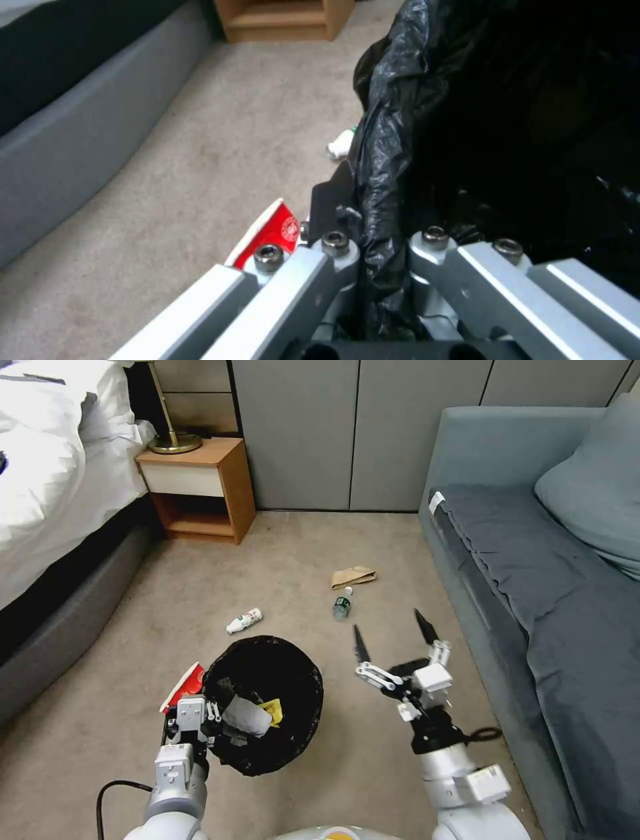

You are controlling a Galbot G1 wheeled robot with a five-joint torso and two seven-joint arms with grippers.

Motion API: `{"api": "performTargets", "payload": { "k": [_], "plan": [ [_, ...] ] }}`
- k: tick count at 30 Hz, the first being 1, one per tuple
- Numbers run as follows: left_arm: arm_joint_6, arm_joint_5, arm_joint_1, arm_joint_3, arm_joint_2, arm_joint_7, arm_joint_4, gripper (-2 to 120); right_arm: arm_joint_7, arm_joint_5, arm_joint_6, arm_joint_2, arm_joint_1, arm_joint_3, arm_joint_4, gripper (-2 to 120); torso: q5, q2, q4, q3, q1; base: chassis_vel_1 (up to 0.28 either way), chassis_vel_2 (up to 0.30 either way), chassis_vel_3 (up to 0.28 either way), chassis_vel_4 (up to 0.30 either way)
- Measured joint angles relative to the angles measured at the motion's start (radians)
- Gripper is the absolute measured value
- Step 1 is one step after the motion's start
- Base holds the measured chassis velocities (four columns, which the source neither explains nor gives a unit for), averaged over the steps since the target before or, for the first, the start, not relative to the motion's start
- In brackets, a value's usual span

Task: Pick up the trash bin, then pick up the garbage from the floor and place it into the trash bin.

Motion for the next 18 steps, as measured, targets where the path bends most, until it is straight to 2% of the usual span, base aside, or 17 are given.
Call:
{"api": "performTargets", "payload": {
  "k": [6, 18],
  "plan": [
    [0.000, -0.011, 0.003, 0.000, -0.001, -0.007, -0.014, 1, 0.000, 0.015, 0.040, 0.010, 0.002, 0.013, -0.033, 100, 0.0001, 0.000, 0.0001, 0.000, 0.000, 0.000, 0.000, 0.000, 0.000],
    [0.000, -0.011, 0.006, 0.002, -0.001, -0.008, -0.021, 1, 0.007, 0.029, 0.054, 0.013, 0.018, 0.012, -0.065, 100, 0.0001, 0.000, 0.0001, 0.000, 0.000, 0.000, 0.000, 0.000, 0.000]
  ]
}}
